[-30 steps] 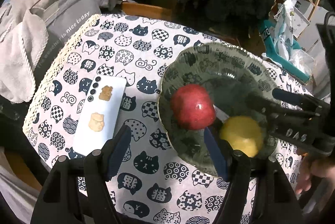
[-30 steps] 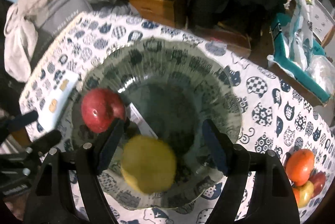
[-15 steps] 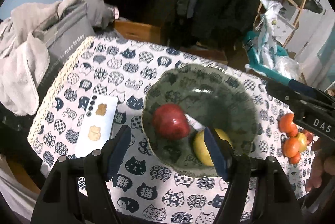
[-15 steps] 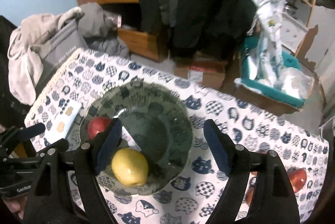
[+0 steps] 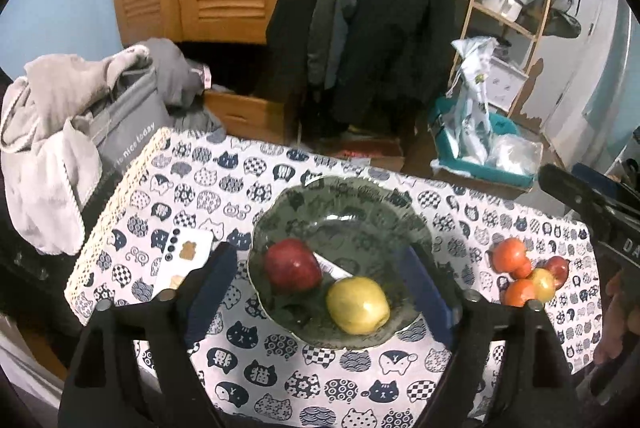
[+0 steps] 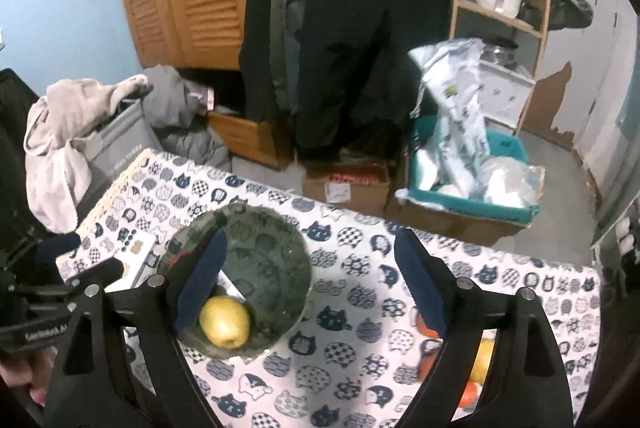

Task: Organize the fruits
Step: 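Withdraw both tools from the bowl back toward the fruit cluster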

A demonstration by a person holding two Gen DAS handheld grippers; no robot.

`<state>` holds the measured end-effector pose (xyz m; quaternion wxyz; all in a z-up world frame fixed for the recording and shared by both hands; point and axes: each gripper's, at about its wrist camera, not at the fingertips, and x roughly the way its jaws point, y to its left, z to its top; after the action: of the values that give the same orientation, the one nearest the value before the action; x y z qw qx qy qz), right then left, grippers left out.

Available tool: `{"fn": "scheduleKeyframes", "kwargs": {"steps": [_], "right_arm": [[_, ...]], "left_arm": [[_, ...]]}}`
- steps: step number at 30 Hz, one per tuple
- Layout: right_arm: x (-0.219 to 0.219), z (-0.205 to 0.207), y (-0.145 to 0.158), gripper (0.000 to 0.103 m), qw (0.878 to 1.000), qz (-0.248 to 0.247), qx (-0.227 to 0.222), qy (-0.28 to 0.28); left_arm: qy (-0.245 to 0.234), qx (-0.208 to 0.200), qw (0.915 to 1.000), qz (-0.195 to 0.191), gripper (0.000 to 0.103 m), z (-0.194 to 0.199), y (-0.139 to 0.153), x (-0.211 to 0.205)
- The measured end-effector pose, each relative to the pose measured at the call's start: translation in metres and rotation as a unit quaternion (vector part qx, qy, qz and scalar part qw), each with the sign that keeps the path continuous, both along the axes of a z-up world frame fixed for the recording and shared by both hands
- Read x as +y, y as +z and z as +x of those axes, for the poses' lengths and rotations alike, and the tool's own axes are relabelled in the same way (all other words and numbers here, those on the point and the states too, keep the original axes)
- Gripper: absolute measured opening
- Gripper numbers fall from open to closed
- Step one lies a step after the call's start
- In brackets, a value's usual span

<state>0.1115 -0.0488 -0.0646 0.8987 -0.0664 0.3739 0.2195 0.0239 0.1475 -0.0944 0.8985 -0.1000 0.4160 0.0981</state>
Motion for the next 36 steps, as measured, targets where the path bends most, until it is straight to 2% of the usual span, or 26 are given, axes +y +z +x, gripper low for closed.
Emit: {"fn": "scheduleKeyframes", "kwargs": {"steps": [8, 18, 25, 36], "right_arm": [[-0.032, -0.021, 0.024, 0.090, 0.999, 0.008, -0.035, -0.012], [-0.072, -0.038, 0.040, 0.090, 0.998, 0.003, -0.063, -0.031], [-0.110, -0.042, 0.043, 0.091, 0.995, -0.008, -0.077, -0.064], [-0.183, -0.047, 0.041, 0.091, 0.989, -0.005, -0.066, -0.135]], "left_arm": [[-0.006, -0.030, 0.9995, 0.001, 0.090, -0.008, 0.025, -0.013], [-0.024, -0.061, 0.9977, 0.017, 0.101, -0.014, 0.048, -0.037], [-0.041, -0.060, 0.9971, 0.021, 0.101, -0.009, 0.050, -0.055], [-0.082, -0.056, 0.9948, 0.022, 0.101, 0.001, 0.053, -0.098]]}}
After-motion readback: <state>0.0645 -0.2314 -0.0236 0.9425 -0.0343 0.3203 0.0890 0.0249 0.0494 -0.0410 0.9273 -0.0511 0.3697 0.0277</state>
